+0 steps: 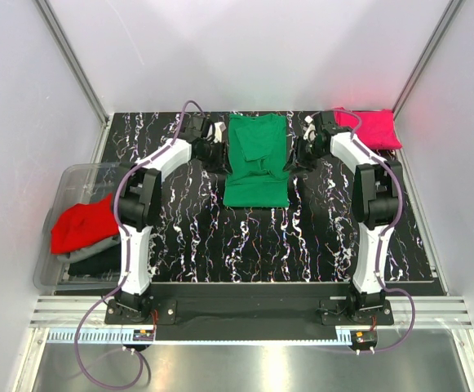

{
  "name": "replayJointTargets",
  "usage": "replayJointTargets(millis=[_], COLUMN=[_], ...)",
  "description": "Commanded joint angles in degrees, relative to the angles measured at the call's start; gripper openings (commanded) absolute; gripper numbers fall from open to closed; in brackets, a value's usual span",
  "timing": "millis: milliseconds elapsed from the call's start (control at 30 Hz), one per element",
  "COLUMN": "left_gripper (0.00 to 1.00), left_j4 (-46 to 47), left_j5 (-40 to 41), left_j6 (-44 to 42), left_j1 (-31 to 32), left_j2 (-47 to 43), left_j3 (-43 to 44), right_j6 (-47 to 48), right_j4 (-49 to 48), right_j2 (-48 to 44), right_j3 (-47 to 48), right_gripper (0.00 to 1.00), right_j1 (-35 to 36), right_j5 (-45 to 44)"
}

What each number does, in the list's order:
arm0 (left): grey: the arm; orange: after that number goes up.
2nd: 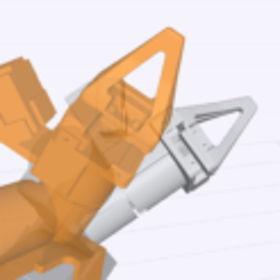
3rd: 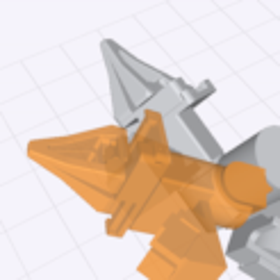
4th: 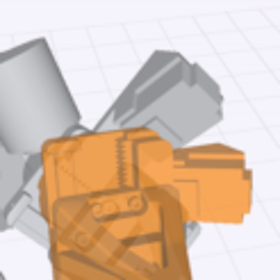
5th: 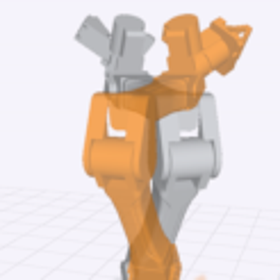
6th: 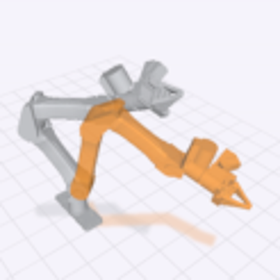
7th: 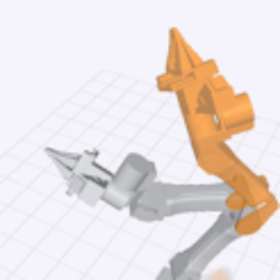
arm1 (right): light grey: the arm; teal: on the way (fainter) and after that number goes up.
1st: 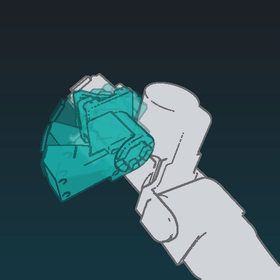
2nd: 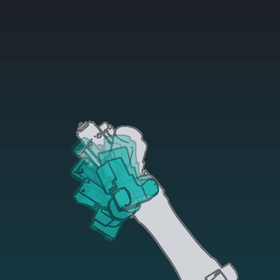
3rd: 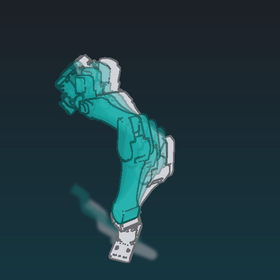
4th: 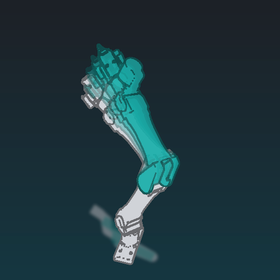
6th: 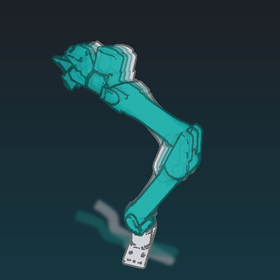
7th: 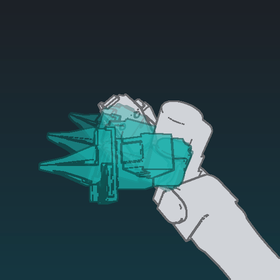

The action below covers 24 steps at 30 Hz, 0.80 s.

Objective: Fold and stack the t-shirts
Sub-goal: Fold the tshirt

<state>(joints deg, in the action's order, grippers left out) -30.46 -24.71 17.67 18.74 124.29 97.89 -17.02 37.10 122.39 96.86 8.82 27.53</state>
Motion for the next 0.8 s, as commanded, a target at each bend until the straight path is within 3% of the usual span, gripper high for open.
replayJointTargets(millis=[0,100,200,333,433,767], left_gripper=[0.44,0.57,0.64,0.64,0.66,0.67], left_j4=[-0.4,-2.1,-4.0,-2.9,0.0,2.6], left_j5=[2.1,1.8,-3.8,-12.5,-15.5,-14.5], left_j6=[-1.3,-2.7,-2.4,0.9,3.1,5.3], left_j1=[-0.5,-0.7,-1.1,-1.5,-1.5,-1.6], left_j2=[-4.0,-8.9,-12.3,-13.8,-13.3,-8.4], left_j3=[1.0,-2.2,-8.1,-16.8,-21.1,-21.3], right_j6=[2.0,2.6,2.3,1.1,-0.1,-4.2], right_j4=[0.0,2.0,3.9,2.4,0.4,-3.2], right_j2=[-3.9,-8.6,-12.3,-14.0,-13.3,-6.5], right_j3=[1.3,-3.7,-11.1,-21.2,-23.5,-20.0], right_gripper=[0.44,0.45,0.45,0.46,0.48,0.52], right_j1=[-1.1,-1.9,-2.0,-2.0,-2.0,-1.7], right_j5=[-2.1,-0.9,2.1,5.3,6.4,9.0])
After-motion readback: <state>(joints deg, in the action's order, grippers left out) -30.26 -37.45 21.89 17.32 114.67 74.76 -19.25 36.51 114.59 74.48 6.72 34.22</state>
